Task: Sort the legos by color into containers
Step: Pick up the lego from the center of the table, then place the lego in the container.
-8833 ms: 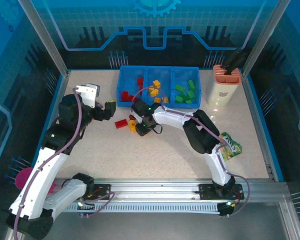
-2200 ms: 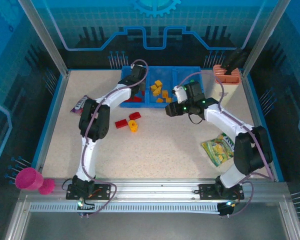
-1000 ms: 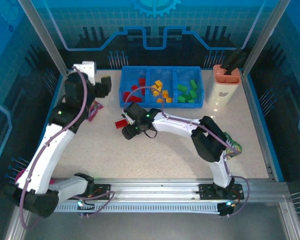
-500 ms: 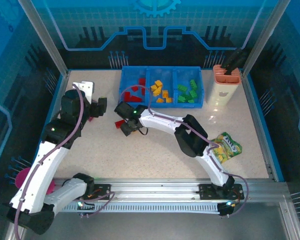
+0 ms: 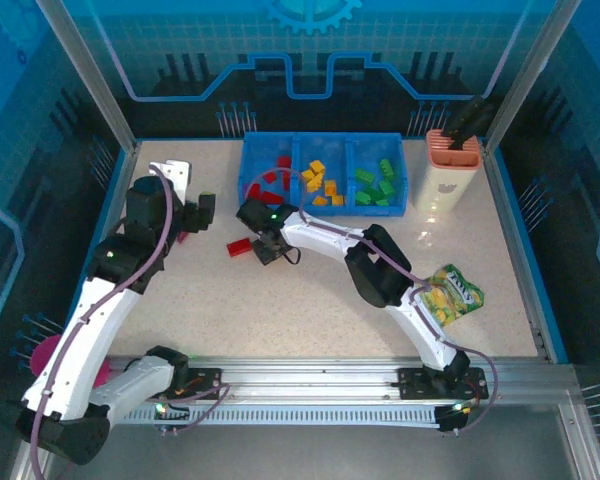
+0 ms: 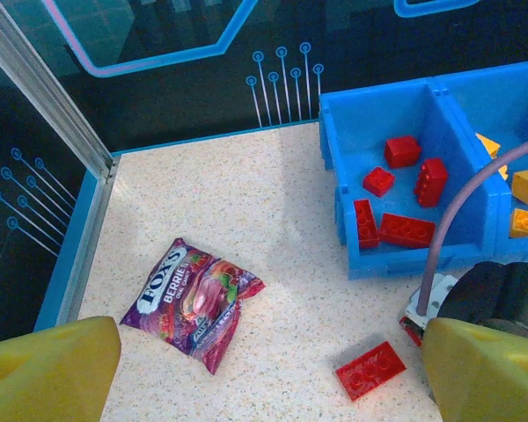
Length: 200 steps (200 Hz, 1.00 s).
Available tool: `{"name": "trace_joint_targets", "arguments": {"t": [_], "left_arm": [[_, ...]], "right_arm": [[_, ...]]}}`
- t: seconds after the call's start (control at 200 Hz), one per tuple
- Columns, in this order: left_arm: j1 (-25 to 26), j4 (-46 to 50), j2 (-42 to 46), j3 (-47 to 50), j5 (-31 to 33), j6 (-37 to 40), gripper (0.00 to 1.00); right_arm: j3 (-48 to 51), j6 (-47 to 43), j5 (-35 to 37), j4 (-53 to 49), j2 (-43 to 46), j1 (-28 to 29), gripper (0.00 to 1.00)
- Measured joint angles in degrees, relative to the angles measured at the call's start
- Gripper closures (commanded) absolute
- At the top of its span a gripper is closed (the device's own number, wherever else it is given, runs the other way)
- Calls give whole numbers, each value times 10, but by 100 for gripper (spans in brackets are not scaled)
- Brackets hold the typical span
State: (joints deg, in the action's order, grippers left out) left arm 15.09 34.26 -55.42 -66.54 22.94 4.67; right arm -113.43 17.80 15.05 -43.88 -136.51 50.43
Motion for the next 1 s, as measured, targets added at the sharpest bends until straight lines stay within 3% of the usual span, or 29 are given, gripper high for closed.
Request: {"name": "trace_joint_targets", "arguments": {"t": [0.2,0.425,0.64,0.776,1.001], "left_arm": [[-2,-3,-12,3,0,0,10],[-11,-17,-19,28,-7,0,9],[-16,-27,-19,43,-20,2,4],[-17,-32,-19,43,-17,13,3],[-18,-33,-22,45,-24,17,2]], "right_arm": [[2,-16,-16,2,2,-7,73],[63,-52,-11,-42,97,-42,74],[13,-89,-3,-65,193,-120,73],[-42,-108,-5,-64,169,-175,74],[-185,-123,-25,-73,30,-223,71]]}}
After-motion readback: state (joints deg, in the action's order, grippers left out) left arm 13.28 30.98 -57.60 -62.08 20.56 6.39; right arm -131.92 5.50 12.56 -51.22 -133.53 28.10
